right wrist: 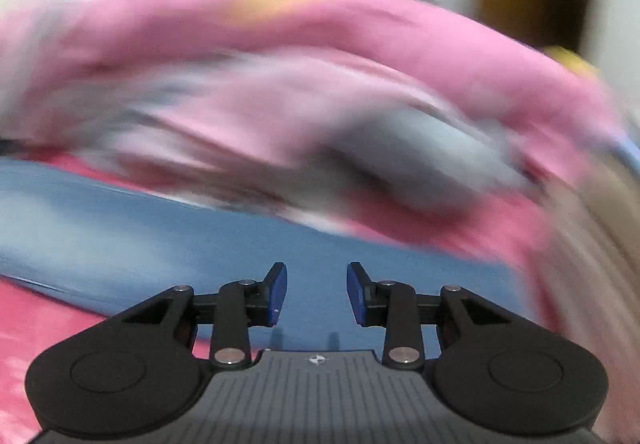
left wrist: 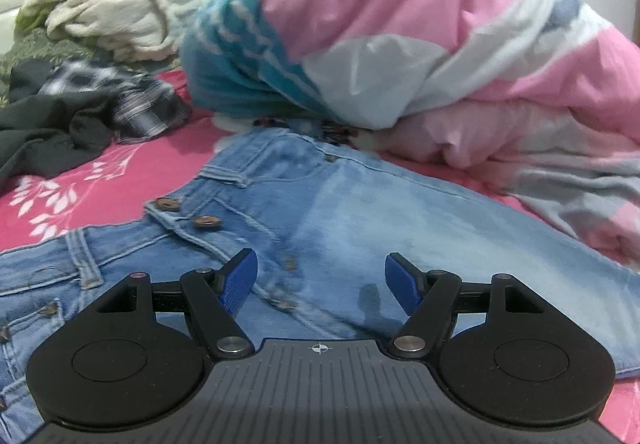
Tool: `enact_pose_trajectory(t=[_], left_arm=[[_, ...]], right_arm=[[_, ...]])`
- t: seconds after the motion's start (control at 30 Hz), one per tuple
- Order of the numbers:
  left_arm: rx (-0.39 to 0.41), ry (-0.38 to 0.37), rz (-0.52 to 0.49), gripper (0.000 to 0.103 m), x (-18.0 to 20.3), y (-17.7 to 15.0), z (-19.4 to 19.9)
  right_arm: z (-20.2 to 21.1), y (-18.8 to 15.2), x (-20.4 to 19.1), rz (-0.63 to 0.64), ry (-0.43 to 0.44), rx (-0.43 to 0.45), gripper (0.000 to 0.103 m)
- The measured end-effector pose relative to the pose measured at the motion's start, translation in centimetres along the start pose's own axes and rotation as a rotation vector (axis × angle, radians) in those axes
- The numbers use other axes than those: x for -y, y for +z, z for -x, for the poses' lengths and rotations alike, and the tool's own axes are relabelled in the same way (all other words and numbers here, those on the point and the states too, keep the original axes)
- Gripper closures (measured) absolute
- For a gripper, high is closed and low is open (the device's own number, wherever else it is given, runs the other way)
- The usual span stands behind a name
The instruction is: Fold clothes
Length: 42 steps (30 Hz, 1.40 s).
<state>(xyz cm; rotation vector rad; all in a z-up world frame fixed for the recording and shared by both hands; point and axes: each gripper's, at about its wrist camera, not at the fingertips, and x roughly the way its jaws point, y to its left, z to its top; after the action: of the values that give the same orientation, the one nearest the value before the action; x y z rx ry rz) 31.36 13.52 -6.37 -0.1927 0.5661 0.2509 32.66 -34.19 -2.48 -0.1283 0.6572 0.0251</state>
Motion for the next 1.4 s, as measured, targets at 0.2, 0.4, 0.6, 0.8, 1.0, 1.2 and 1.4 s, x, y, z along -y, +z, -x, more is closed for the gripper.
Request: enact_pose_trajectory(t=[0.2, 0.4, 0.6, 0.8, 1.0, 1.2, 1.4], left_arm=[[-0.026, 0.039, 0.013, 0.032, -2.1, -0.4, -1.0], [-0.024, 0.017, 0.019, 0.029, -2.8, -0.5, -1.2], [0.005, 0.019, 0.057, 0.029, -4.0, -0.2, 0.0], [0.005, 0.062, 0.103, 0.029, -5.7, -0.2, -0.2], [0.007, 0.068, 0.085, 0.029, -5.5, -0.4, -0.3], [0.009, 0.080, 0.089, 0.029, -5.3, -0.3, -0.4], [0.009, 0.084, 0.082, 0.029, -5.3, -0.3, -0.4]], right_arm=[[-6.6, 5.6, -18.4, 0.174, 0.413, -0.057, 0.072], [-15.9, 4.7, -29.4, 0.233, 0.425, -0.118, 0.072], [-13.1, 6.2, -30.8, 0.240, 0.378, -0.161, 0.073], [-14.7, 8.4, -37.8, 0.255, 0.534, -0.114, 0.073], [-17.7, 9.5, -40.6, 0.238, 0.482, -0.148, 0.073], [-20.7, 11.4, -40.4, 0.168, 0.389, -0.168, 0.072], [-19.3, 12.9, -36.2, 0.094, 0.317, -0.151, 0.070]])
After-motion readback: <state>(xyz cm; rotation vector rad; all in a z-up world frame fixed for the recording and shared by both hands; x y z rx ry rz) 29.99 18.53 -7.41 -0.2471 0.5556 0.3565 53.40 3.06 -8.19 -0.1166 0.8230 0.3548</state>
